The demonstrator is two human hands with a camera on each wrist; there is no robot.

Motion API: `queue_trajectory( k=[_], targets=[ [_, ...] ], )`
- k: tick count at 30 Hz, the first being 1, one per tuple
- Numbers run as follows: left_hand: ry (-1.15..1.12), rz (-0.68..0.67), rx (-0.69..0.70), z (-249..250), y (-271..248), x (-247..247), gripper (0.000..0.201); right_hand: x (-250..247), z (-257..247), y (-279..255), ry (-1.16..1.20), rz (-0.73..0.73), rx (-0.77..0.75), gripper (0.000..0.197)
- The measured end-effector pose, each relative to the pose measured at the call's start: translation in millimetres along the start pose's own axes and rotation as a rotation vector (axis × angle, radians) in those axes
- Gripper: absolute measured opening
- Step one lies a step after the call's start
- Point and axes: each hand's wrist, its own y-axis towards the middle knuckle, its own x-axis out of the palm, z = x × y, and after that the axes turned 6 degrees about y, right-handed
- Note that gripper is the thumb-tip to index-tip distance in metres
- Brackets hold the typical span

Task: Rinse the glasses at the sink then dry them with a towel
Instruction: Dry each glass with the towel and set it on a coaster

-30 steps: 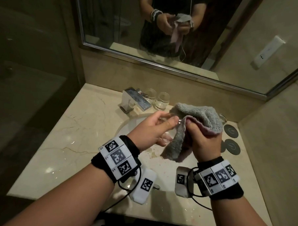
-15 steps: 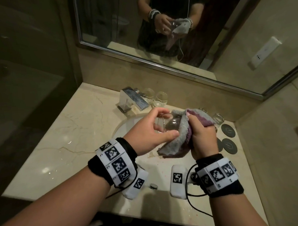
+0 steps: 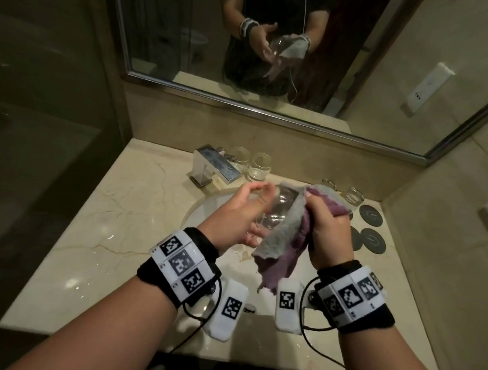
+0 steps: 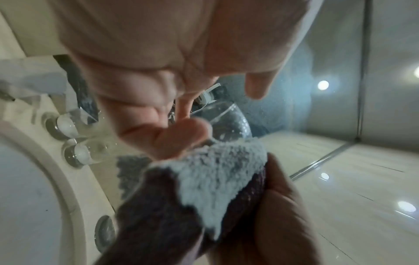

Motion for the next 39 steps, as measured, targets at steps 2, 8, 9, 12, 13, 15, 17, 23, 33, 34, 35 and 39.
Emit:
queue_trajectory(
  k=[2, 8, 9, 12, 13, 15, 17, 23, 33, 34, 35, 39],
  targets=[
    [-0.082, 0.015, -0.082, -0.8, 2.5, -0.4, 0.078, -3.6, 2.2, -1.8, -0.147, -0.013, -0.117, 0.017],
    [0.272, 0.005, 0.245, -0.7, -3.2, -2.3, 0.053, -13.3, -6.5, 2.8, 0.132, -0.322, 0.271, 0.046],
    [0.288, -0.006, 0.244, -1.5, -2.0, -2.5, 0.055, -16.4, -6.7, 3.2, 0.165, -0.337, 0.281, 0.045],
    [0.109, -0.027, 0.065, 1.1, -0.1, -0.1, 0.065, -21.8, -5.9, 3.8, 0.035, -0.343, 0.069, 0.042],
    [0.044, -0.011, 0.004, 0.3, 2.3, 0.7, 0.068, -21.1, -6.4, 2.6, -0.029, -0.347, -0.006, 0.042],
    [0.035, 0.016, 0.004, -0.6, 3.6, 2.8, 0.063, -22.4, -5.0, 1.4, -0.098, -0.367, -0.081, 0.045],
    [0.195, 0.008, 0.124, 0.1, 0.0, 5.8, 0.055, -24.0, -5.4, 2.0, -0.045, -0.394, -0.007, 0.04],
    [0.203, -0.044, 0.08, -5.9, 4.6, 13.0, 0.088, -38.8, -2.8, 2.8, 0.113, -0.417, 0.162, 0.051],
    [0.487, -0.03, 0.225, -0.6, 4.4, 58.1, 0.064, -49.2, -8.7, 3.4, 0.223, -0.146, 0.305, 0.033],
    [0.562, -0.024, 0.25, -2.6, 4.9, 58.5, 0.069, -52.2, -8.9, 6.0, 0.251, -0.146, 0.371, 0.037],
    [0.593, -0.014, 0.268, -3.2, 4.6, 59.0, 0.071, -55.7, -9.8, 8.3, 0.285, -0.172, 0.437, 0.043],
    [0.528, 0.077, 0.295, -1.3, 2.1, 62.4, 0.067, -66.1, -9.5, 15.1, 0.349, -0.268, 0.501, 0.057]
  ],
)
